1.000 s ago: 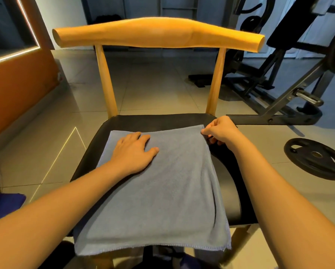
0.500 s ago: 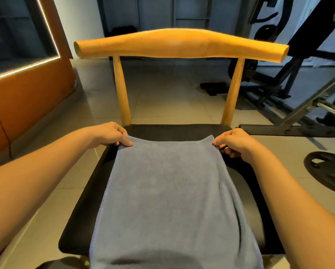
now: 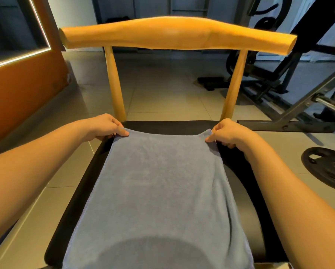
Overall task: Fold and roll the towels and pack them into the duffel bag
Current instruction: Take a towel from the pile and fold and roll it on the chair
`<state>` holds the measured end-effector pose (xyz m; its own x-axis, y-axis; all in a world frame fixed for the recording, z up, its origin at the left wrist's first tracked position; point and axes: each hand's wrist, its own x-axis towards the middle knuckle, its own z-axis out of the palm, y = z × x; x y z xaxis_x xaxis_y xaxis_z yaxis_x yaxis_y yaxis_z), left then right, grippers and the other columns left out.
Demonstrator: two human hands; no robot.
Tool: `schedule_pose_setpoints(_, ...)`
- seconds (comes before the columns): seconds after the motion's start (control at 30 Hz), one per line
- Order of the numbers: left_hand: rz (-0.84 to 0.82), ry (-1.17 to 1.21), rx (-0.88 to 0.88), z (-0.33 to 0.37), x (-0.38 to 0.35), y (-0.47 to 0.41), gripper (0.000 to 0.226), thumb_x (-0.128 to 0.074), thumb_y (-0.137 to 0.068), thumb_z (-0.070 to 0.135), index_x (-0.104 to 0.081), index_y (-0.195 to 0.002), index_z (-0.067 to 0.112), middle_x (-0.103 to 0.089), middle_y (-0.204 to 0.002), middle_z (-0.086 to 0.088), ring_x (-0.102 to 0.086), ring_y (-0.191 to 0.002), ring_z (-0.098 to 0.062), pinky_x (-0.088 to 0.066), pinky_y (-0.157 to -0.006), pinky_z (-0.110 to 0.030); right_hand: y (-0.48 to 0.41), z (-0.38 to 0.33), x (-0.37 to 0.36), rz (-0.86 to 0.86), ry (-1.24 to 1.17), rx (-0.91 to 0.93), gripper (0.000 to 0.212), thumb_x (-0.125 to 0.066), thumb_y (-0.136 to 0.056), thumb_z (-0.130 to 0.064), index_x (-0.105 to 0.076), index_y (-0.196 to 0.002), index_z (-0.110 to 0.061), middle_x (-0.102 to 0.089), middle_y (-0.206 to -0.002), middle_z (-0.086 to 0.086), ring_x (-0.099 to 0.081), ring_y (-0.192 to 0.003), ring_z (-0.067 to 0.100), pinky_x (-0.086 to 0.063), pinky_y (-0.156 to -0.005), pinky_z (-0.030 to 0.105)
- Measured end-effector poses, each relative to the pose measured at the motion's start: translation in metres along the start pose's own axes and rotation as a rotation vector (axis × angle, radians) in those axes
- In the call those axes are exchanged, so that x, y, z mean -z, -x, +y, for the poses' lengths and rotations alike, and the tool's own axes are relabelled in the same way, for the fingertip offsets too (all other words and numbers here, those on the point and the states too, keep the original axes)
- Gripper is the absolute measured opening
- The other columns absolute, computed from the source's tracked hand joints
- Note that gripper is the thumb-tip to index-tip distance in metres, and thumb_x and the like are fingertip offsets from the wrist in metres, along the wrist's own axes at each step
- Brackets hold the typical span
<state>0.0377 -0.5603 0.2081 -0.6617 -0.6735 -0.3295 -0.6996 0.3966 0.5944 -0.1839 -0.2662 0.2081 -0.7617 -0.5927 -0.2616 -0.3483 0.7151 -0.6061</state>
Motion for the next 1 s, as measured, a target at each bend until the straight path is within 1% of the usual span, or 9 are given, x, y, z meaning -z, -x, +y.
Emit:
schedule_pose_setpoints(0.1, 0.034, 0.018, 0.056, -0.001, 0.005, -0.002, 0.023, -0.076, -0.089, 0.034, -0.075, -0.087, 0.011, -0.065, -0.093, -0.01, -0.054, -0.085, -0.024, -0.042, -0.063, -0.029, -0.007, 0.004, 0.011, 0.066, -0.266, -0.056, 0.018, -0.075, -0.09, -0.02, -0.066, -0.078, -0.009, -0.053, -0.061, 0.006, -0.04, -0.053, 0.016, -0.034, -0.048, 0.027)
schedule_pose_setpoints(0.2, 0.127, 0.128, 0.064, 0.006, 0.005, -0.003, 0.026, -0.078, -0.089, 0.031, -0.074, -0.089, 0.005, -0.056, -0.078, -0.01, -0.044, -0.069, -0.02, -0.035, -0.056, -0.028, -0.015, 0.006, 0.008, 0.162, -0.471, -0.141, 0.011, -0.07, -0.095, -0.014, -0.069, -0.092, -0.004, -0.071, -0.061, 0.007, -0.053, -0.048, 0.014, -0.045, -0.051, 0.026)
schedule_pose_setpoints(0.3, 0.18, 0.251, 0.035, 0.022, 0.004, -0.003, 0.02, -0.073, -0.093, 0.023, -0.073, -0.092, 0.003, -0.065, -0.07, -0.009, -0.055, -0.056, -0.015, -0.042, -0.051, -0.023, -0.023, 0.002, 0.003, 0.231, -0.587, -0.118, 0.008, -0.063, -0.099, -0.009, -0.064, -0.104, -0.003, -0.075, -0.073, 0.015, -0.063, -0.05, 0.018, -0.051, -0.045, 0.026)
schedule_pose_setpoints(0.37, 0.222, 0.337, -0.014, 0.032, 0.008, 0.002, 0.014, -0.071, -0.095, 0.02, -0.073, -0.099, 0.007, -0.073, -0.078, -0.01, -0.067, -0.058, -0.015, -0.051, -0.053, -0.021, -0.024, -0.005, 0.009, 0.275, -0.618, -0.074, 0.007, -0.061, -0.1, -0.008, -0.061, -0.106, -0.004, -0.075, -0.082, 0.019, -0.07, -0.057, 0.024, -0.053, -0.043, 0.027)
schedule_pose_setpoints(0.47, 0.286, 0.401, -0.121, 0.041, 0.015, 0.019, 0.011, -0.069, -0.095, 0.019, -0.072, -0.101, 0.01, -0.074, -0.089, -0.012, -0.074, -0.074, -0.022, -0.056, -0.052, -0.022, -0.013, -0.017, 0.024, 0.348, -0.638, -0.035, 0.006, -0.06, -0.101, -0.01, -0.062, -0.106, -0.008, -0.075, -0.085, 0.017, -0.074, -0.065, 0.027, -0.058, -0.047, 0.03)
schedule_pose_setpoints(0.57, 0.337, 0.409, -0.229, 0.04, 0.019, 0.044, 0.01, -0.068, -0.096, 0.02, -0.072, -0.1, 0.012, -0.074, -0.09, -0.01, -0.075, -0.081, -0.025, -0.055, -0.052, -0.021, 0.01, -0.025, 0.037, 0.384, -0.607, 0.025, 0.01, -0.061, -0.101, -0.011, -0.065, -0.109, -0.009, -0.075, -0.088, 0.014, -0.076, -0.071, 0.026, -0.062, -0.057, 0.036)
schedule_pose_setpoints(0.7, 0.358, 0.398, -0.37, 0.022, 0.015, 0.087, 0.01, -0.066, -0.098, 0.021, -0.074, -0.1, 0.016, -0.076, -0.087, -0.004, -0.075, -0.078, -0.019, -0.058, -0.06, -0.022, 0.05, -0.023, 0.045, 0.348, -0.603, 0.085, 0.015, -0.061, -0.1, -0.009, -0.065, -0.113, -0.005, -0.075, -0.093, 0.018, -0.076, -0.077, 0.031, -0.062, -0.064, 0.039)
schedule_pose_setpoints(0.83, 0.341, 0.396, -0.41, -0.002, -0.003, 0.131, 0.009, -0.064, -0.099, 0.015, -0.073, -0.1, 0.015, -0.077, -0.083, -0.003, -0.076, -0.075, -0.018, -0.058, -0.063, -0.023, 0.095, -0.007, 0.041, 0.301, -0.582, 0.127, 0.007, -0.06, -0.098, -0.004, -0.064, -0.097, -0.01, -0.076, -0.09, 0.019, -0.076, -0.074, 0.035, -0.059, -0.062, 0.038)
schedule_pose_setpoints(1.0, 0.29, 0.384, -0.41, -0.033, -0.036, 0.169, 0.007, -0.061, -0.099, 0.006, -0.067, -0.1, 0.006, -0.078, -0.085, -0.006, -0.076, -0.078, -0.014, -0.06, -0.065, -0.019, 0.134, 0.029, 0.019, 0.219, -0.524, 0.144, 0.012, -0.054, -0.095, 0.005, -0.065, -0.099, 0.0, -0.075, -0.085, 0.022, -0.074, -0.067, 0.036, -0.059, -0.052, 0.035)
